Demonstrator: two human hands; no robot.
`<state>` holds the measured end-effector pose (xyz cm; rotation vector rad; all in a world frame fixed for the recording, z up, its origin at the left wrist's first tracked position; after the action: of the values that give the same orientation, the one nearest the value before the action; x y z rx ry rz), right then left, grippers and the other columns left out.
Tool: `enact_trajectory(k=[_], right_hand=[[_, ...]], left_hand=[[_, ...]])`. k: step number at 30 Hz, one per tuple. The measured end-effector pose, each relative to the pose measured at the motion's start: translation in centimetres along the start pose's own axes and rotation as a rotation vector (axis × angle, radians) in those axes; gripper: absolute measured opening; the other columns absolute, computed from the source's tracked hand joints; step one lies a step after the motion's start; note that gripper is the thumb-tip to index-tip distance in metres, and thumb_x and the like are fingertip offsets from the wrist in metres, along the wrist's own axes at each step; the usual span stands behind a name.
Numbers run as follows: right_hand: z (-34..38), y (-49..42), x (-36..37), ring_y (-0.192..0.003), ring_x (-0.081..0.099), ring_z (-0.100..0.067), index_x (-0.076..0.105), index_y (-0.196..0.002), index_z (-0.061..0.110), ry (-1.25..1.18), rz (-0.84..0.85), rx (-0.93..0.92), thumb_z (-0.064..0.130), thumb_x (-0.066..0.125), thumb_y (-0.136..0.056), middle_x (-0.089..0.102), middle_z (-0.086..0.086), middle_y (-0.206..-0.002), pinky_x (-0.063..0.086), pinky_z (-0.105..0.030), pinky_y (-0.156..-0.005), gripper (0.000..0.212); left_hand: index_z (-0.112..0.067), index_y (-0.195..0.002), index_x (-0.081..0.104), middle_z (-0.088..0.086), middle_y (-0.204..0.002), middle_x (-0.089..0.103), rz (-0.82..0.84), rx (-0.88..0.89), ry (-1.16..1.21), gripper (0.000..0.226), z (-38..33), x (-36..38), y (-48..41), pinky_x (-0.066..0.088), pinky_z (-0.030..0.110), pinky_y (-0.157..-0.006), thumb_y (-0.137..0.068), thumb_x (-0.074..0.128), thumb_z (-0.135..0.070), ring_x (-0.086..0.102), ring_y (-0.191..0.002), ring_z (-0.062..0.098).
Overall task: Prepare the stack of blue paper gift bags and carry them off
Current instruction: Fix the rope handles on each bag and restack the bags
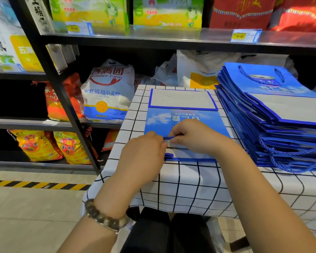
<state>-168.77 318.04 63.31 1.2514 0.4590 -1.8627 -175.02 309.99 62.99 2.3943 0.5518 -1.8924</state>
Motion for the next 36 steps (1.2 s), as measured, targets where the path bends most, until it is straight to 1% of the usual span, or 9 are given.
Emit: enact_trajectory(k=[3,7,10,14,18,23,29,32,36], right_hand=[[0.2,0.7,-0.3,-0.079,0.051,-0.016,0.062,-0.076,0.025,0.007,-0.041,0.001,0.024,0.059,-0.088,0.057,0.009,-0.075,0.043,-0.03,-0.07,0.013],[0.8,2.1,-0.1,-0.087,0.052,-0.018,0.068,-0.099,0.025,0.15,-0.129,-0.006,0.023,0.054,-0.089,0.066,0.002,-0.096,0.045,-0.03,-0.073,0.018],[1.3,3.0,0.1,-0.097,0.054,-0.021,0.066,-0.108,0.03,0.208,-0.204,-0.013,0.024,0.05,-0.091,0.067,0.002,-0.104,0.043,-0.03,-0.074,0.024],[1.2,3.4,0.4,-0.101,0.054,-0.025,0.063,-0.112,0.03,0.245,-0.247,0.005,0.028,0.05,-0.092,0.066,-0.002,-0.105,0.039,-0.029,-0.071,0.024],[1.3,3.9,0.3,-0.1,0.056,-0.024,0.063,-0.11,0.03,0.218,-0.287,0.013,0.028,0.05,-0.091,0.067,0.001,-0.104,0.047,-0.032,-0.078,0.023],[1.3,4.1,0.5,-0.097,0.057,-0.025,0.063,-0.107,0.03,0.227,-0.306,0.003,0.025,0.048,-0.091,0.067,0.001,-0.101,0.047,-0.033,-0.077,0.022],[1.1,4.0,0.6,-0.098,0.057,-0.023,0.065,-0.103,0.027,0.149,-0.26,0.001,0.025,0.053,-0.089,0.068,0.003,-0.103,0.047,-0.033,-0.08,0.018],[1.0,4.0,0.7,-0.096,0.057,-0.021,0.064,-0.102,0.028,0.145,-0.261,-0.019,0.027,0.052,-0.09,0.067,0.004,-0.103,0.045,-0.031,-0.077,0.016],[1.0,4.1,0.6,-0.097,0.056,-0.022,0.062,-0.103,0.028,0.167,-0.273,-0.034,0.03,0.049,-0.092,0.067,0.004,-0.103,0.043,-0.032,-0.075,0.017]], left_hand=[[-0.012,-0.067,0.045,0.002,-0.068,0.048,0.018,-0.104,0.427,0.034,1.9,-0.2,0.3,0.036,0.037,-0.064,-0.095,0.042,-0.029,0.048,-0.071,0.024],[-0.006,-0.074,0.054,0.001,-0.071,0.065,-0.015,-0.278,0.754,0.03,3.3,-0.4,-0.7,0.04,0.032,-0.065,-0.095,0.046,-0.027,0.053,-0.063,0.012],[-0.022,-0.077,0.052,-0.004,-0.075,0.066,0.044,-0.272,0.635,0.013,3.0,0.1,-2.2,0.037,0.028,-0.06,-0.087,0.057,-0.028,0.049,-0.061,0.01],[-0.027,-0.086,0.054,-0.004,-0.078,0.051,0.162,-0.203,0.494,0.02,2.0,0.9,-3.3,0.037,0.024,-0.059,-0.077,0.072,-0.024,0.047,-0.066,0.011],[-0.025,-0.095,0.054,0.003,-0.089,0.057,0.23,-0.152,0.536,0.023,1.6,1.4,-3.3,0.044,0.027,-0.071,-0.081,0.065,-0.011,0.053,-0.076,0.017],[-0.03,-0.097,0.053,0.001,-0.088,0.059,0.242,-0.095,0.484,0.023,1.1,1.6,-3.3,0.048,0.032,-0.08,-0.084,0.061,-0.012,0.054,-0.081,0.018],[-0.025,-0.101,0.041,0.008,-0.1,0.06,0.03,-0.145,0.303,0.022,1.6,1.1,-3.8,0.042,0.033,-0.069,-0.089,0.043,-0.007,0.054,-0.089,0.026],[-0.024,-0.101,0.042,0.009,-0.096,0.059,-0.01,-0.169,0.357,0.021,1.8,1.4,-4.3,0.042,0.034,-0.068,-0.09,0.04,-0.006,0.053,-0.086,0.026],[-0.023,-0.092,0.056,0.002,-0.089,0.059,-0.048,-0.041,0.486,0.017,1.5,1.1,-4.0,0.042,0.029,-0.07,-0.093,0.044,-0.01,0.052,-0.08,0.018]])
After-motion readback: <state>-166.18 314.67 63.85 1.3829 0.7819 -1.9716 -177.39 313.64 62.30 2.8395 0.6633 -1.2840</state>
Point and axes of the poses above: each hand's wrist, its own y-axis away from the middle knuckle, its own x-axis out of the palm, z = x × y, the point moved 8 cm from there along -y, towards the middle knuckle
